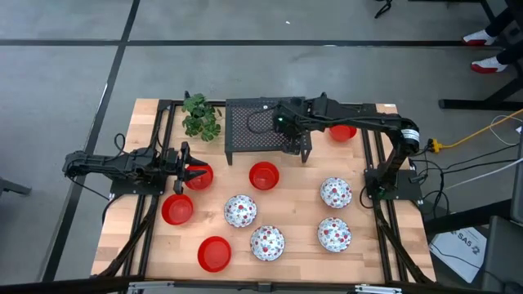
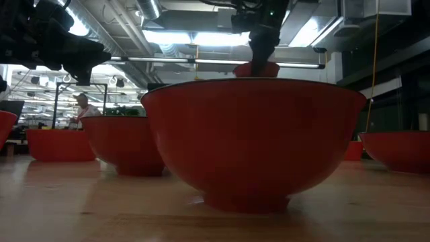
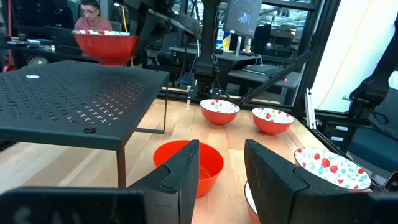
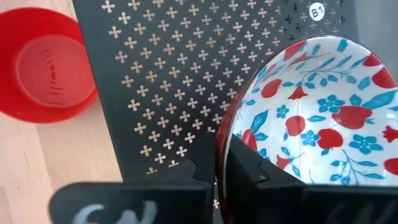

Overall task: Pick & Place Mini bowls
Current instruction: Put the white bowl on the shelf

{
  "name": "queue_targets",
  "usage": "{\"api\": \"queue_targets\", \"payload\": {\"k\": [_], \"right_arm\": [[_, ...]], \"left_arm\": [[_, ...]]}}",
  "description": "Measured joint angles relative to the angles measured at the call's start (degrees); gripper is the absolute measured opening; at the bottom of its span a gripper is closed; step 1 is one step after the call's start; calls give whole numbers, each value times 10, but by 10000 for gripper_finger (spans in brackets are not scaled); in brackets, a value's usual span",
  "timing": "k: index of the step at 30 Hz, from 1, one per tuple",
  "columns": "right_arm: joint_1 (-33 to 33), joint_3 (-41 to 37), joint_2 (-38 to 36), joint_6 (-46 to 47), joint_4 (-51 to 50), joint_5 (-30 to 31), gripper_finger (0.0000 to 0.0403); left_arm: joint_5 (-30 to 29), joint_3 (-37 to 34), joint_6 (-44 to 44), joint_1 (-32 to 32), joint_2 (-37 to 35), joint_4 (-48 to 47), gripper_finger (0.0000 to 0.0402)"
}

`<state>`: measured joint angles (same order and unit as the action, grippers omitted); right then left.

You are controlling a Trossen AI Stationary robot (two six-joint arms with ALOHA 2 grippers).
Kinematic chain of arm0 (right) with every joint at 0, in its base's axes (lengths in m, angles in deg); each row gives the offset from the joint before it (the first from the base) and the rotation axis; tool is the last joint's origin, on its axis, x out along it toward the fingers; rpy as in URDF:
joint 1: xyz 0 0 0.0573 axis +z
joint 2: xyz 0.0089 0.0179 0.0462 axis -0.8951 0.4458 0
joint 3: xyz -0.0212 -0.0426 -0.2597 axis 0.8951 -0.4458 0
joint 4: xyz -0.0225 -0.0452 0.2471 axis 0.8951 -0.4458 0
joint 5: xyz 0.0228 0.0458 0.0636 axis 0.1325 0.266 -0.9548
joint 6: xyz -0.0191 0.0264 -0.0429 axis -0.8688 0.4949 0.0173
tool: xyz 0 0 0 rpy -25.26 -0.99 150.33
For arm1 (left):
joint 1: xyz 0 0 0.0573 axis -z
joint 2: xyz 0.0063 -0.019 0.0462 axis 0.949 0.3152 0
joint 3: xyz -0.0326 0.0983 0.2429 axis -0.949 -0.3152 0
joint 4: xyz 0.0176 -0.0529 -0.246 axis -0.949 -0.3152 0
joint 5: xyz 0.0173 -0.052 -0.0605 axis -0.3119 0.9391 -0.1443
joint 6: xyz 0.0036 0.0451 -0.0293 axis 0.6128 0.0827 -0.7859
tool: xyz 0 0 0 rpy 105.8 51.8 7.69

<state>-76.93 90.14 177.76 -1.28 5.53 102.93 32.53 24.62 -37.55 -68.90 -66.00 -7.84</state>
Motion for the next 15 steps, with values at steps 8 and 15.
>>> {"api": "queue_targets", "payload": {"k": [8,15], "right_arm": [[0,-2,0,3,3,-8,41],[-3,-2,0,13,15,-25,30]], "left_arm": [[0,0,0,0,0,0,123],[0,0,0,0,0,0,123]]}}
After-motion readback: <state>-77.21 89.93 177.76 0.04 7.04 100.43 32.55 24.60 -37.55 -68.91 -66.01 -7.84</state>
